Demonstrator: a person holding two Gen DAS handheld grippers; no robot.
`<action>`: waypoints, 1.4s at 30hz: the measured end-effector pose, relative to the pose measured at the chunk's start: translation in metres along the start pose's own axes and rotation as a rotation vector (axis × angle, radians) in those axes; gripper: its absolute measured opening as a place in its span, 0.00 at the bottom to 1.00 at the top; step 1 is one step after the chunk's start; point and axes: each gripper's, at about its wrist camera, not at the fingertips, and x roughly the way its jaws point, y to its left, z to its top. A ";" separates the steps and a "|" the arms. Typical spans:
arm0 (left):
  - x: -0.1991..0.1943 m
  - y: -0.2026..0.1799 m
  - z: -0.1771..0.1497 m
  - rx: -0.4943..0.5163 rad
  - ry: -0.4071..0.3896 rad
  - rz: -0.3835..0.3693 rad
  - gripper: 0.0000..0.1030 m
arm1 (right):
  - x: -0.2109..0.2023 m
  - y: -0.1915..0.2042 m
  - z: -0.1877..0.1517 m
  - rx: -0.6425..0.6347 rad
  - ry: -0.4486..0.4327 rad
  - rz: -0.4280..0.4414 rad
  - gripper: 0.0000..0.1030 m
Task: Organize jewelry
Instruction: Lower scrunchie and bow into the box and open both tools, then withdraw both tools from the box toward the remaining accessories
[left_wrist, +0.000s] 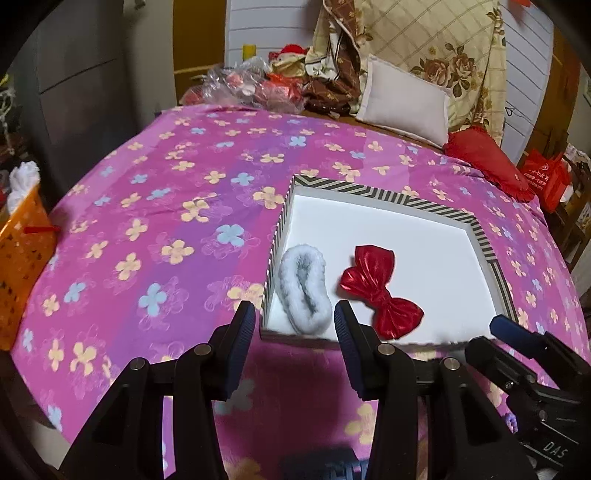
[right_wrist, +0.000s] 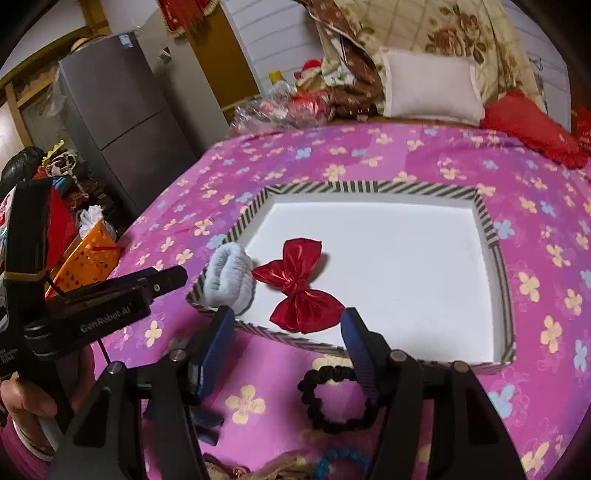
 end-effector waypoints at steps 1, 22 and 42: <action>-0.002 -0.001 -0.002 0.002 -0.003 0.000 0.34 | -0.004 0.001 -0.002 -0.004 -0.007 -0.005 0.62; -0.055 -0.042 -0.049 0.073 -0.070 -0.010 0.34 | -0.076 -0.006 -0.039 -0.019 -0.083 -0.042 0.70; -0.063 -0.056 -0.072 0.107 -0.061 -0.016 0.34 | -0.088 -0.002 -0.055 -0.041 -0.058 -0.070 0.70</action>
